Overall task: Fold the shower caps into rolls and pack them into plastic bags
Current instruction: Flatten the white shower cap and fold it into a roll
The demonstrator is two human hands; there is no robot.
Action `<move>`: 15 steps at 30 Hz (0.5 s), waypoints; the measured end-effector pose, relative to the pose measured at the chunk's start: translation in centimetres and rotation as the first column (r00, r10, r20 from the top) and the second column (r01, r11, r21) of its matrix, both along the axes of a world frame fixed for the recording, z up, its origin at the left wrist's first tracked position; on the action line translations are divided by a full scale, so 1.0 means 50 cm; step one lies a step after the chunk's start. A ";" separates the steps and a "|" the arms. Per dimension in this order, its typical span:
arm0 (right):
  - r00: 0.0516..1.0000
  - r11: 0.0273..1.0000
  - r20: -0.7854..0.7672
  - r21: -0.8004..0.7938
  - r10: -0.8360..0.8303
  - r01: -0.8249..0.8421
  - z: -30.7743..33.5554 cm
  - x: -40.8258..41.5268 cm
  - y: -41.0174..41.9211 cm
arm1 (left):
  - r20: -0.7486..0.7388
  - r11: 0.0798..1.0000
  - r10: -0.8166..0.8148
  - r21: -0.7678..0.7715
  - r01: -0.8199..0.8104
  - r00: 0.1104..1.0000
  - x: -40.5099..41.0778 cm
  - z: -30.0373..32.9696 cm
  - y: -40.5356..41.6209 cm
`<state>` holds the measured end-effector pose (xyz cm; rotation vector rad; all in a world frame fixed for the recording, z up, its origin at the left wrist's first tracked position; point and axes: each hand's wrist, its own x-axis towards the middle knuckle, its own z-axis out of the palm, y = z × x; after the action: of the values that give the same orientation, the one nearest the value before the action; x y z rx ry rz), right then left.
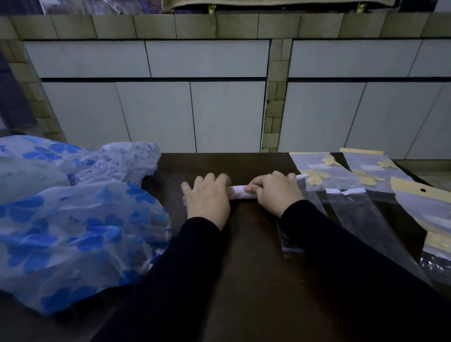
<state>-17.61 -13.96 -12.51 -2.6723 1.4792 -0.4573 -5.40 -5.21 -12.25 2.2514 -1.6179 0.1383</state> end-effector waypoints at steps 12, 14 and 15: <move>0.991 0.979 0.104 -0.196 0.083 -0.061 -0.015 0.003 -0.010 | -0.041 0.999 0.035 0.017 -0.034 0.999 0.014 -0.006 -0.024; 0.993 0.982 0.045 -0.160 0.106 -0.097 -0.012 0.000 -0.013 | -0.018 0.997 0.075 0.027 -0.075 0.997 0.013 -0.007 -0.027; 0.992 0.983 0.013 -0.135 0.124 -0.121 -0.011 -0.002 -0.014 | 0.009 0.995 0.093 0.021 -0.093 0.996 0.013 -0.008 -0.029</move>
<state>-17.71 -14.67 -13.06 -2.8308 1.3136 -0.5939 -4.75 -6.63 -12.65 2.3465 -1.5256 0.1548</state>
